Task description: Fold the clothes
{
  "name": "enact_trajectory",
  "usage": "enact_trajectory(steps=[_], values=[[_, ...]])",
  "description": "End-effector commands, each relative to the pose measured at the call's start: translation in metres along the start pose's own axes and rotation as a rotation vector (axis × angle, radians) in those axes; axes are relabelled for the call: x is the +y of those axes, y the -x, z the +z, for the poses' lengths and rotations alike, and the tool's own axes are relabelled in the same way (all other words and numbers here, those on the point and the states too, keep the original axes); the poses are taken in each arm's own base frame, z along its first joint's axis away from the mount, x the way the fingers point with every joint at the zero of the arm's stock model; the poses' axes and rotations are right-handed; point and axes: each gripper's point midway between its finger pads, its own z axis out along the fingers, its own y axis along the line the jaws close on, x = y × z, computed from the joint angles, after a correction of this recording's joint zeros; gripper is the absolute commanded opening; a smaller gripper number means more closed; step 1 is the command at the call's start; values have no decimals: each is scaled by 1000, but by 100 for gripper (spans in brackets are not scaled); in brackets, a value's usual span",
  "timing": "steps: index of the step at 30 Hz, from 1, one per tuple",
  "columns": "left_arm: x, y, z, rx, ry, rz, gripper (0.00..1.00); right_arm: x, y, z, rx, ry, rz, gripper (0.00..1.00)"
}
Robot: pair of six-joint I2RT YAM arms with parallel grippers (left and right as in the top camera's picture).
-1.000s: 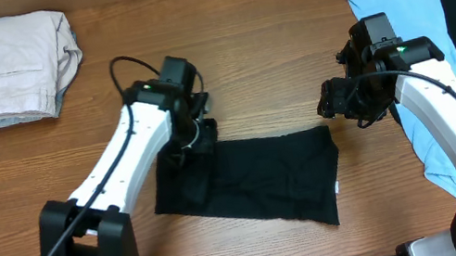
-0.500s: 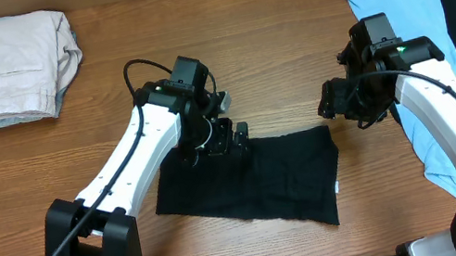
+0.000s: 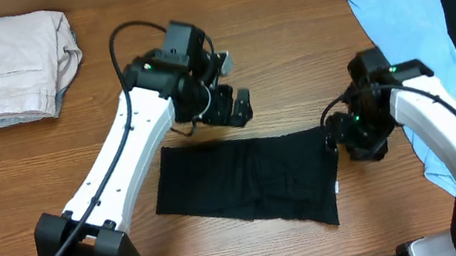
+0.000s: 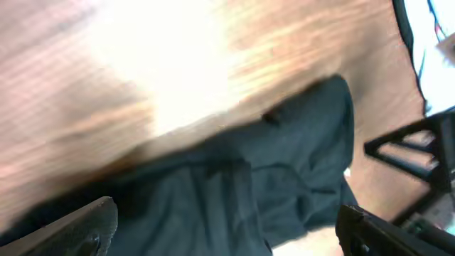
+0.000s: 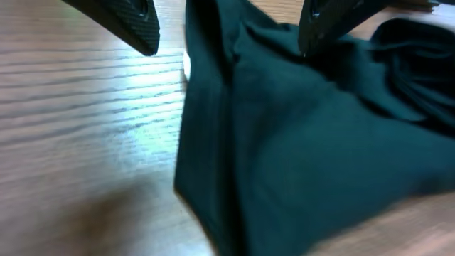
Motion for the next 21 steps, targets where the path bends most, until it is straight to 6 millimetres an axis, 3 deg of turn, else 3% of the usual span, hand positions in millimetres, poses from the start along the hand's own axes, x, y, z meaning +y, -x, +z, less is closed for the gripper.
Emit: enact_trajectory(steps=[1,7,13,21], values=[[12,14,-10,-42,84,67,100,-4,-9,12,20,21,82,66],[23,13,-11,-38,149,71,100,-4,-15,38,31,91,106,67],[37,13,-14,-39,228,73,100,-17,-24,63,33,94,183,64],[45,14,-16,-44,281,74,100,-3,-23,66,32,166,172,32]])
